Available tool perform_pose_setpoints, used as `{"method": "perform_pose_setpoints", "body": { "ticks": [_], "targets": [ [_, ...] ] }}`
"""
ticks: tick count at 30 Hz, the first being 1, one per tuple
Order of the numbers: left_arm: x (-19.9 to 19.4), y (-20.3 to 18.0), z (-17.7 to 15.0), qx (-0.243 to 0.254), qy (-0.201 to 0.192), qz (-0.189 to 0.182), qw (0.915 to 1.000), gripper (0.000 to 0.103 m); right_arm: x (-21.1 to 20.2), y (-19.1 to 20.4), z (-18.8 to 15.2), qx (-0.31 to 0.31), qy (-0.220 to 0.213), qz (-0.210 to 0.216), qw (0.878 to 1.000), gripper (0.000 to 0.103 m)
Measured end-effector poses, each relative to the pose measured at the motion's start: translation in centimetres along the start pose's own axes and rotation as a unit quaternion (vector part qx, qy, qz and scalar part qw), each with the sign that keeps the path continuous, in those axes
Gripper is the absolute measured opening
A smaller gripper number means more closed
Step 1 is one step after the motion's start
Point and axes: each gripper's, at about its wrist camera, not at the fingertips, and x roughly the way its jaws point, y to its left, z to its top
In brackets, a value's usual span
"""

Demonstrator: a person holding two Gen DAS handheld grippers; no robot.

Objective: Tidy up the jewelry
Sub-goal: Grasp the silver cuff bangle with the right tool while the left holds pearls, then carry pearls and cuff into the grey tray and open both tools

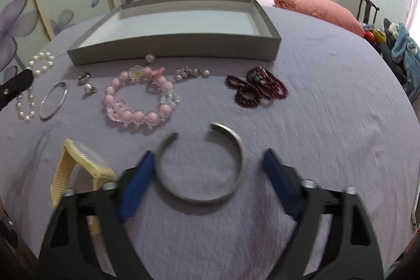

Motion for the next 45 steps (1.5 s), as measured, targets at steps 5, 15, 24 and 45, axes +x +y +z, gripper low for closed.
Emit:
{"method": "perform_pose_setpoints", "body": {
  "ticks": [5, 15, 24, 45],
  "targets": [
    [0.1, 0.0, 0.0, 0.001, 0.002, -0.002, 1.0000, 0.010, -0.5, -0.3, -0.2, 0.006, -0.008, 0.005, 1.000, 0.068],
    [-0.4, -0.1, 0.1, 0.002, -0.011, -0.001, 0.9999, 0.010, -4.0, -1.5, 1.1, 0.034, -0.105, 0.013, 0.994, 0.068],
    [-1.2, -0.4, 0.8, 0.003, -0.031, -0.001, 0.9995, 0.010, -6.3, -1.9, 3.0, 0.040, -0.182, 0.010, 0.982, 0.068],
    [0.8, -0.8, 7.8, 0.038, -0.090, 0.025, 0.9949, 0.010, -7.3, -2.3, 10.8, 0.028, -0.306, 0.014, 0.952, 0.068]
  ]
}}
